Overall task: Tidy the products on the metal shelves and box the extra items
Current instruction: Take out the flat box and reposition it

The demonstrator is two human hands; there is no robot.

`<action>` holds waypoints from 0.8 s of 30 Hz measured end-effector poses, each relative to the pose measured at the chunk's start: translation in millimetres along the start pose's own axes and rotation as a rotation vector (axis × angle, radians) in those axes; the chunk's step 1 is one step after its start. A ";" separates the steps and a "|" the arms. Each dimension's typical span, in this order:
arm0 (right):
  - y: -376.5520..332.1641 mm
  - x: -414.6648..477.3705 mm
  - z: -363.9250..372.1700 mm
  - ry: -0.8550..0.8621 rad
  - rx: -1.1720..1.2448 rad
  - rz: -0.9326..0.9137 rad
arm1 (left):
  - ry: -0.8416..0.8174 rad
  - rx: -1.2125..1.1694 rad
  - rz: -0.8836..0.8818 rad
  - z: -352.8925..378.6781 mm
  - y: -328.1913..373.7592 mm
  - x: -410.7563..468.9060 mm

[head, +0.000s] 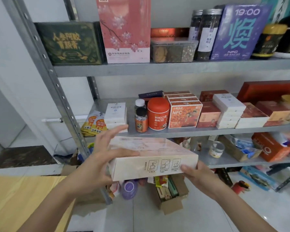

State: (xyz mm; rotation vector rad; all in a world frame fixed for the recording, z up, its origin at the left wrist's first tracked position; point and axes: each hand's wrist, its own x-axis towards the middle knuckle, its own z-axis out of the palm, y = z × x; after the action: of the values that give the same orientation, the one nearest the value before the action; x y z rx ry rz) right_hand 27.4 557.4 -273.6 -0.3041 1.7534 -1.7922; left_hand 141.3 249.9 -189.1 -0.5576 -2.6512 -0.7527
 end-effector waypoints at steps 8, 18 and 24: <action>-15.6 45.7 42.5 0.154 -0.118 -0.257 | 0.451 -0.054 -0.534 8.4 -20.0 -16.8; -61.8 138.3 84.7 0.162 -0.307 -0.435 | 0.574 -0.557 -0.604 -9.0 -99.3 7.1; -89.5 196.7 99.8 0.202 -0.394 -0.527 | 0.592 -0.623 -0.585 -19.9 -161.5 36.0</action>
State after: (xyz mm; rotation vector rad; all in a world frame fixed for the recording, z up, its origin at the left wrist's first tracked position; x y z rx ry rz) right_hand -95.6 359.2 -225.8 -0.8370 2.3334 -1.8532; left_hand 41.3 122.2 -227.4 0.3122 -1.9824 -1.6342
